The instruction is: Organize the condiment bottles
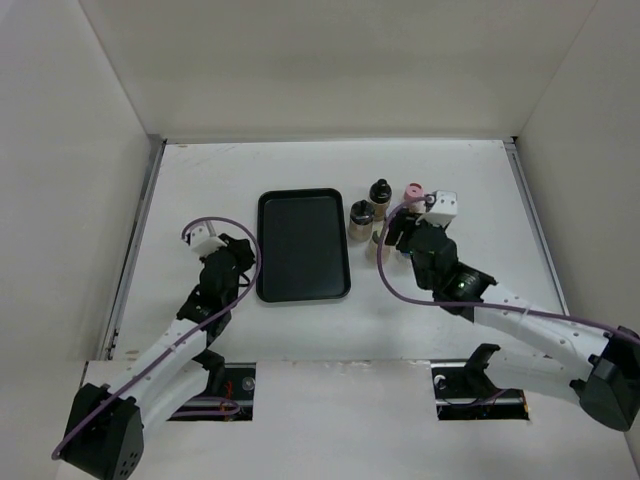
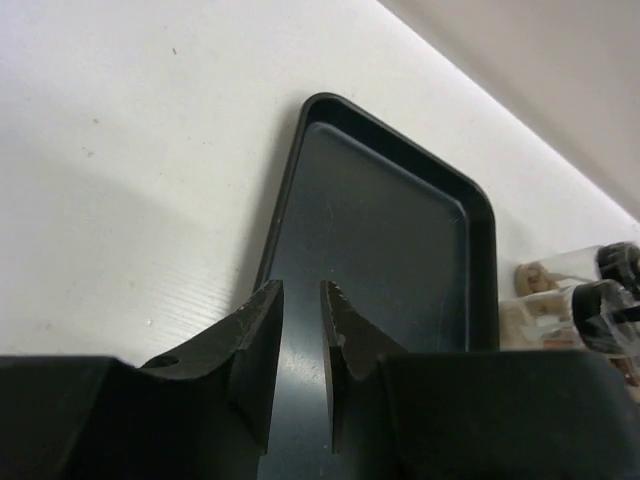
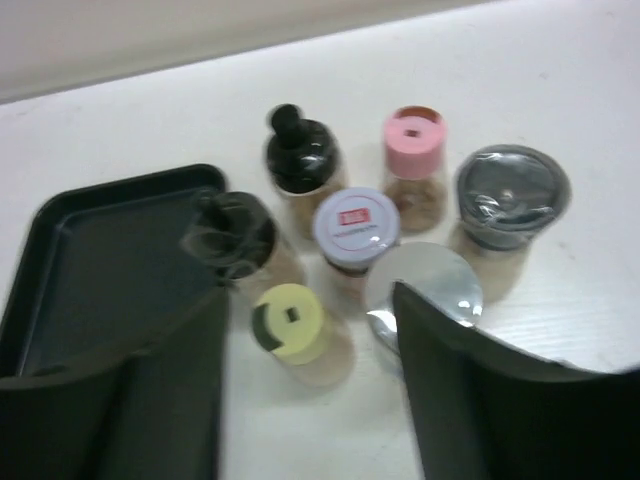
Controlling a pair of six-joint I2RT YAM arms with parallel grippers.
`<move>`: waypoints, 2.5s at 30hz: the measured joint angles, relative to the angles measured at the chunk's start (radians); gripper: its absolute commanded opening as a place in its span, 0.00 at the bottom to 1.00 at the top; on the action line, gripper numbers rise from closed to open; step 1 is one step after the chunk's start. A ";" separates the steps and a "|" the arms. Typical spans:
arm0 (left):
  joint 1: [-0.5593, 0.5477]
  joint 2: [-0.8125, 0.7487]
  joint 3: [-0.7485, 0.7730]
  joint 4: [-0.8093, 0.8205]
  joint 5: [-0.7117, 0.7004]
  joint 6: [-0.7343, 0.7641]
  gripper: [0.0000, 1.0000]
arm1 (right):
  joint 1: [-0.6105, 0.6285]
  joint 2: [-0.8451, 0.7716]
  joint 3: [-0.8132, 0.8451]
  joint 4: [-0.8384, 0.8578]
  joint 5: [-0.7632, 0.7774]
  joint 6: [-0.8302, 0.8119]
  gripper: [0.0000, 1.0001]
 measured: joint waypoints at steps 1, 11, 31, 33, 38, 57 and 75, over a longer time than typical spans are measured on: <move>0.000 0.002 -0.002 0.012 0.005 0.000 0.28 | -0.018 0.003 0.007 -0.027 0.004 0.008 0.83; 0.017 0.098 -0.039 0.106 0.087 -0.025 0.50 | -0.175 0.141 0.044 -0.188 0.005 0.059 1.00; 0.067 0.102 -0.065 0.159 0.125 -0.065 0.50 | -0.149 0.070 0.057 -0.235 0.048 0.054 0.49; 0.076 0.103 -0.068 0.159 0.128 -0.073 0.50 | -0.115 -0.006 0.063 -0.243 0.084 0.042 0.48; 0.099 0.097 -0.071 0.160 0.138 -0.089 0.49 | -0.025 -0.060 0.156 -0.241 0.148 -0.019 0.46; 0.282 0.021 -0.147 0.142 0.257 -0.206 0.49 | 0.190 0.898 0.805 0.057 -0.240 -0.188 0.46; 0.282 0.048 -0.150 0.152 0.280 -0.211 0.49 | 0.046 1.283 1.239 0.005 -0.340 -0.196 0.77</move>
